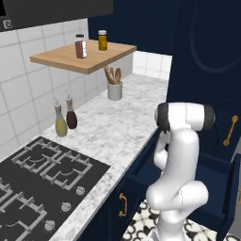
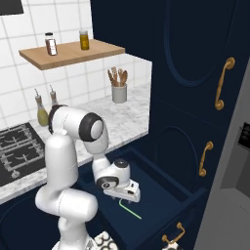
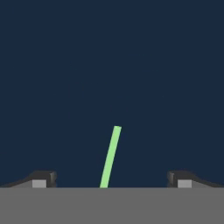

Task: Take a straw from the drawer in front and place it inside the glass cup on the dining counter.

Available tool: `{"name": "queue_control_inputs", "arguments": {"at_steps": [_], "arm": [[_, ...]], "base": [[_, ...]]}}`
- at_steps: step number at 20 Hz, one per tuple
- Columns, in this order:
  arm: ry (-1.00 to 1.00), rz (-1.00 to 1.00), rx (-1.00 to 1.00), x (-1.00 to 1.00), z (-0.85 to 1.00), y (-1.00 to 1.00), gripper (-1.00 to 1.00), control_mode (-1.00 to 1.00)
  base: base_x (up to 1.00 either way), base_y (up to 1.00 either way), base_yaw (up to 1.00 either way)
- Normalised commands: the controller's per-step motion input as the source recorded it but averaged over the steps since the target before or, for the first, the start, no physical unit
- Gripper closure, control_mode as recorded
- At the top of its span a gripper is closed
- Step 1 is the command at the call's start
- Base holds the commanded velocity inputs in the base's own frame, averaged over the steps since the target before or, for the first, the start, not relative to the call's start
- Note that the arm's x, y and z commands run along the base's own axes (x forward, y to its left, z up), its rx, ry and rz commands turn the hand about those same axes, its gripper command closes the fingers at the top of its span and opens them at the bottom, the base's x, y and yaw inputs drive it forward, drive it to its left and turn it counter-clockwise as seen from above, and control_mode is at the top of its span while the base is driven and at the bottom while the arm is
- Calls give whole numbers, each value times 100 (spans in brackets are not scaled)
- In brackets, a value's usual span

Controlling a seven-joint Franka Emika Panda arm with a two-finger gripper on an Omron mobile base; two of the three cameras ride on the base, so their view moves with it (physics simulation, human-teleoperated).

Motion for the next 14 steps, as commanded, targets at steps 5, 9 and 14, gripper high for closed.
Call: {"name": "queue_control_inputs", "arguments": {"at_steps": [5, 9, 14], "arm": [[0, 0, 0, 8, -46, 0, -100, -100], [0, 1, 0, 3, -51, 0, -100, -100], [-2, 0, 0, -9, -60, 0, 100, -100]], "base": [[0, 0, 0], [0, 0, 0], [0, 0, 0]]}}
